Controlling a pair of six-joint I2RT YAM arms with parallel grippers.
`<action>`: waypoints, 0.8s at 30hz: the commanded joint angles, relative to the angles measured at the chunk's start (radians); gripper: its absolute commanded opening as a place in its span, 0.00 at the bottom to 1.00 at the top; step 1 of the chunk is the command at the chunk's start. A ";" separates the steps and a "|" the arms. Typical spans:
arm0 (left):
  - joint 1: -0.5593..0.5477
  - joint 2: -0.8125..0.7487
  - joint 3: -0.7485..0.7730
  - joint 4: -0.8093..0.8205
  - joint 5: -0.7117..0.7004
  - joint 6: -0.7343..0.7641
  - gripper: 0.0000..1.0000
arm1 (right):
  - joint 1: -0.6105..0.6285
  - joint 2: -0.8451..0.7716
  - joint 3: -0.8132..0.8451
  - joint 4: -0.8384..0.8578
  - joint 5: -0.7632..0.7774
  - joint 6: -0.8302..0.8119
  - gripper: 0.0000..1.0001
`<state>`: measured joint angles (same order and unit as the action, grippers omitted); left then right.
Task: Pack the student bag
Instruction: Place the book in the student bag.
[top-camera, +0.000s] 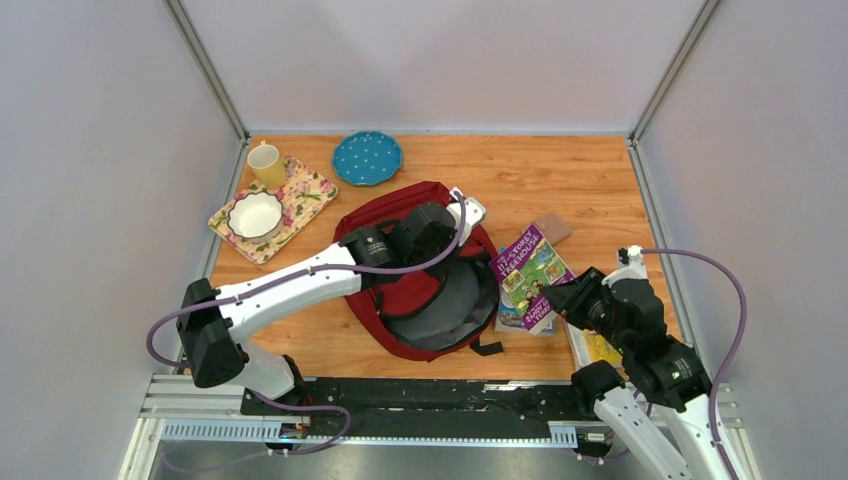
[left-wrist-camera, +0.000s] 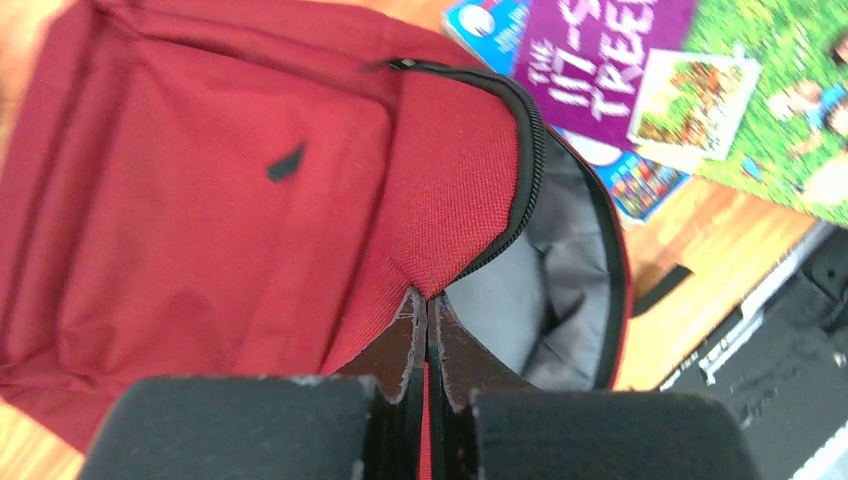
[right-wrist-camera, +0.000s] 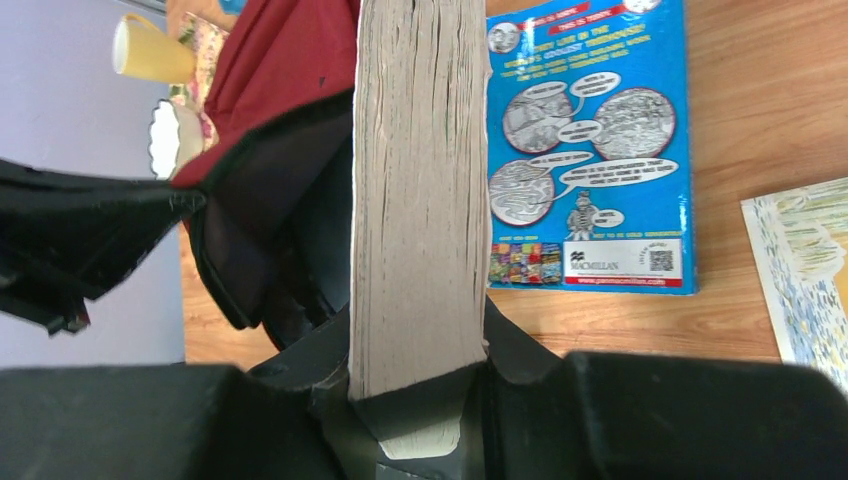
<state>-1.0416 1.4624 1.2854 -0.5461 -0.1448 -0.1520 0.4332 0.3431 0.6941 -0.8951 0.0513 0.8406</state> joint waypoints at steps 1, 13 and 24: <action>0.020 0.000 0.077 -0.009 -0.128 -0.017 0.00 | 0.001 -0.033 0.113 0.053 -0.031 0.028 0.00; 0.048 -0.145 -0.037 0.118 -0.260 -0.096 0.00 | 0.001 -0.096 -0.031 0.111 -0.424 0.254 0.00; 0.048 -0.217 -0.067 0.207 -0.179 -0.093 0.00 | 0.001 -0.095 -0.300 0.531 -0.559 0.478 0.00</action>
<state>-0.9955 1.2934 1.2140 -0.4454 -0.3569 -0.2390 0.4332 0.2321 0.4156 -0.7197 -0.4290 1.1858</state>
